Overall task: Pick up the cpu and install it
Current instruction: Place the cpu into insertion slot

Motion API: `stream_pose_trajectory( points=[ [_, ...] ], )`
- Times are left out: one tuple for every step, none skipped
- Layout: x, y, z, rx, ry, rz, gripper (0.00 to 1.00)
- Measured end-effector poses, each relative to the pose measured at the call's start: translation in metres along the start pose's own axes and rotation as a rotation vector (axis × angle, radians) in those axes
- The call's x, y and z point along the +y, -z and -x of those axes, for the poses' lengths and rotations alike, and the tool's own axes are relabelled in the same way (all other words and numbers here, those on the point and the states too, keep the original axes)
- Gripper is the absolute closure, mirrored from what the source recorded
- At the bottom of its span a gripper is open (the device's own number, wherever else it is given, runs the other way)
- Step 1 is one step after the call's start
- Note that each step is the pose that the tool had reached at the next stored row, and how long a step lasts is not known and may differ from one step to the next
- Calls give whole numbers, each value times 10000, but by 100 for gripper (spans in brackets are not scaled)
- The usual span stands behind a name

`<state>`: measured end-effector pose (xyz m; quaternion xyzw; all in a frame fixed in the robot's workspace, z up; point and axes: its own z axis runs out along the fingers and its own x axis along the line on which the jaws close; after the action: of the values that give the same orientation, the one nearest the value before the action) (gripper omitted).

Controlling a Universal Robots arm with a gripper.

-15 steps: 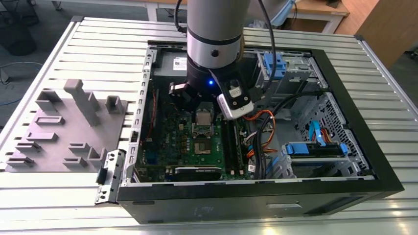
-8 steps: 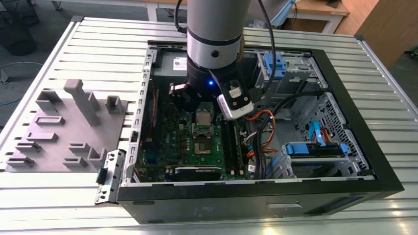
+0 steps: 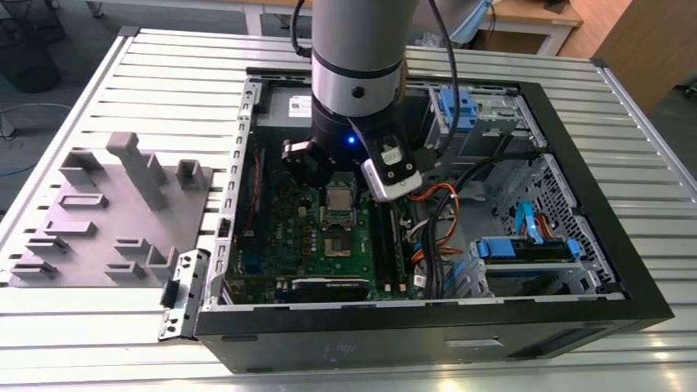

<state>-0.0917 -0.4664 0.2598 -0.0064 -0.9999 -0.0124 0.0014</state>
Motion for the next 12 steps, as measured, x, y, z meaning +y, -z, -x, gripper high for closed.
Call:
stream_pose_trajectory(
  points=[
    [0,-15,-1,0,0,1,53],
    [-1,-33,-3,0,0,0,53],
    [-1,-51,-6,0,0,0,53],
    [-2,-69,-9,0,1,1,53],
    [-2,-87,-11,0,4,1,53],
    [-3,-104,-13,1,5,-2,53],
    [-4,-123,-17,0,5,-1,53],
    [-6,-141,-21,0,6,0,53],
    [-12,-160,-24,0,8,-1,53],
    [-21,-177,-27,2,10,-2,53],
    [-33,-194,-29,2,12,-2,53],
    [-46,-213,-31,1,13,-1,53]
  ],
)
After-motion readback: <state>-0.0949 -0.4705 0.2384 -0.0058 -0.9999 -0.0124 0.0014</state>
